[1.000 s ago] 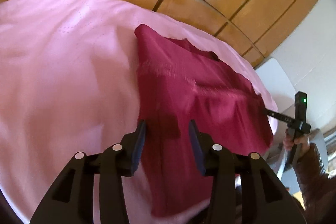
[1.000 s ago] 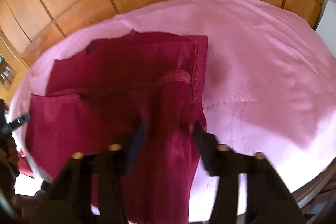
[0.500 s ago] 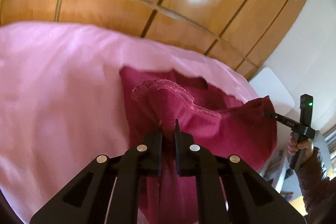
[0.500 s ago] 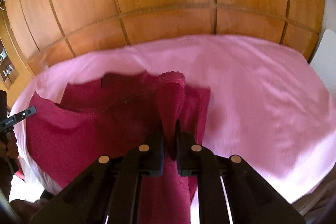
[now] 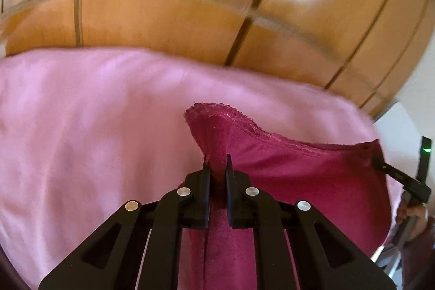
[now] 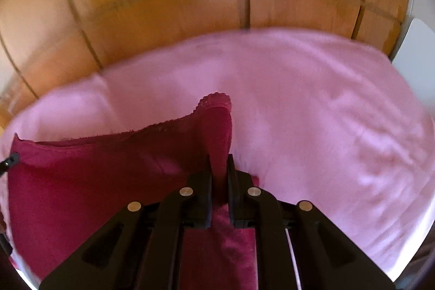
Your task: Fold small clothes
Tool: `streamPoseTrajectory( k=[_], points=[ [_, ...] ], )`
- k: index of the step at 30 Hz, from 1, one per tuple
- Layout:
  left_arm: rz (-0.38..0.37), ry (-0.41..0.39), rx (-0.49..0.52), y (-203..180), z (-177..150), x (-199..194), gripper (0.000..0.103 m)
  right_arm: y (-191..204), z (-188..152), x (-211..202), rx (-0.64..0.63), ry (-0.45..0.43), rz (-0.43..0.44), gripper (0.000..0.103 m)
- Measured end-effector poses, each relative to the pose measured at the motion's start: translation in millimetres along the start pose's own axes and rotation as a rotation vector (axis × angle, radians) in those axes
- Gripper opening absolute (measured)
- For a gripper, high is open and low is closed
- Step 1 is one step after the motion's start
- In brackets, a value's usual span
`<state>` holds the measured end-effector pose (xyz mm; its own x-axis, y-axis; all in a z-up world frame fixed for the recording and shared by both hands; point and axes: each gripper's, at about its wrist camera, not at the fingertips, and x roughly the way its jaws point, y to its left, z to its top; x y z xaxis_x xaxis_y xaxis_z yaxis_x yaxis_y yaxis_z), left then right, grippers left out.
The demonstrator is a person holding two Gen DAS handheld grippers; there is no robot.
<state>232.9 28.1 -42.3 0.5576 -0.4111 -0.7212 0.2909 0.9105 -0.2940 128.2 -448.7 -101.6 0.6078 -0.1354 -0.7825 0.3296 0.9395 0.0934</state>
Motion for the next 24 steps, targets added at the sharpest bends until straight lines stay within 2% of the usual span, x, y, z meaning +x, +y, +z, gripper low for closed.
streamPoseTrajectory(
  k=[2,5,6,7,8,9,11,15,17,19,21,23,24],
  points=[
    [0.075,0.082,0.003,4,-9,31,0.009,-1,-10,24,-0.013,0.055,-0.020,0.009],
    [0.096,0.073,0.021,4,-14,36,0.011,-3,-13,20,-0.020,0.037,-0.009,0.013],
    [0.095,0.075,0.025,3,-14,34,0.011,-5,-13,14,-0.017,0.033,0.002,0.021],
    [0.096,0.078,0.030,3,-14,30,0.011,-8,-14,5,-0.011,0.027,0.019,0.036],
    [0.093,0.080,0.024,4,-14,25,0.013,-14,-16,-7,0.007,0.017,0.056,0.042],
    [0.087,0.078,0.012,4,-14,21,0.016,-20,-20,-17,0.018,0.007,0.087,0.045],
    [0.080,0.068,-0.023,12,-20,7,0.039,-32,-29,-40,0.032,-0.012,0.139,0.045],
    [-0.002,0.058,-0.072,28,-55,-28,0.041,-62,-70,-87,0.069,-0.009,0.232,0.052],
    [-0.041,0.062,-0.081,32,-72,-42,0.051,-73,-93,-103,0.083,0.013,0.274,0.053],
    [-0.096,0.069,-0.079,35,-95,-57,0.056,-81,-120,-115,0.094,0.044,0.331,0.057],
    [-0.113,0.081,-0.052,34,-113,-67,0.056,-80,-141,-120,0.094,0.068,0.368,0.057],
    [-0.160,0.108,-0.038,31,-133,-73,0.056,-73,-160,-116,0.093,0.099,0.375,0.055],
    [-0.181,0.120,-0.032,28,-141,-73,0.056,-71,-166,-112,0.092,0.111,0.368,0.049]
  ],
)
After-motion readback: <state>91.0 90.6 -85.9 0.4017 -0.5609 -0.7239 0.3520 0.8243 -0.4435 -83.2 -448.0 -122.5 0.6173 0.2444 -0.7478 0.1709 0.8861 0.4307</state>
